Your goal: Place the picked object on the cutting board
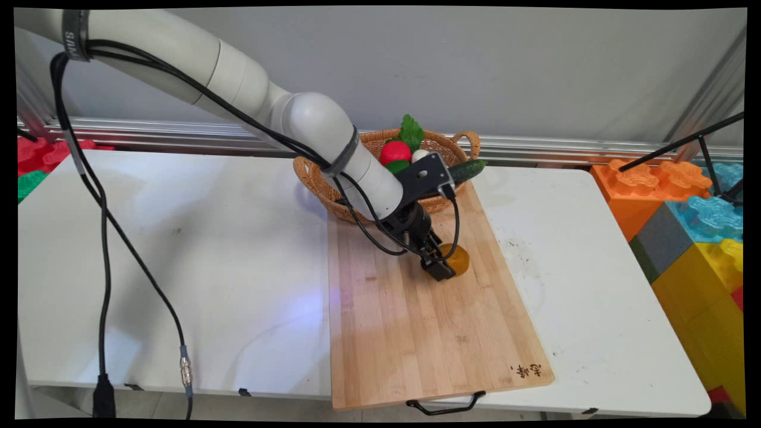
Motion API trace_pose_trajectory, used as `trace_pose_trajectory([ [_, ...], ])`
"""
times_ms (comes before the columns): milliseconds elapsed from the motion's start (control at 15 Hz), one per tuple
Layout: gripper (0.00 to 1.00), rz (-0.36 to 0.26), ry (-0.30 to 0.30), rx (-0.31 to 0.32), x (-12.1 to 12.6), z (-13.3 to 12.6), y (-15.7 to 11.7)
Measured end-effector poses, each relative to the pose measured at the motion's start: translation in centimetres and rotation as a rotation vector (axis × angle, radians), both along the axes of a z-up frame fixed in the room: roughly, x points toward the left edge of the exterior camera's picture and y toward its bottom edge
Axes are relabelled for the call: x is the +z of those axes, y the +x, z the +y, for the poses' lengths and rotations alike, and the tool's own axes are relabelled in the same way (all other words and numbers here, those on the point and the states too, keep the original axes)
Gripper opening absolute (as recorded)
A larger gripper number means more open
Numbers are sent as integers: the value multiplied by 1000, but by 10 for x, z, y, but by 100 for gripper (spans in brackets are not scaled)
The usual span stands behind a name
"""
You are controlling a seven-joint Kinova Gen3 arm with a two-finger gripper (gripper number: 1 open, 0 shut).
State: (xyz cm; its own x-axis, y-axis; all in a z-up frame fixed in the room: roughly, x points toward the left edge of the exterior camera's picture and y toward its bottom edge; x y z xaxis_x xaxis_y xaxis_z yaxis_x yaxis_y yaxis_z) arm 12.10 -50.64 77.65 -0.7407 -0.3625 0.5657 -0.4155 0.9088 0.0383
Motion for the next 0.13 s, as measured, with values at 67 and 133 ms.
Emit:
trace_pose_trajectory([
  [67,100,3,-3,-2,1,-1,-1],
  [133,100,6,-7,-2,2,-1,-1],
])
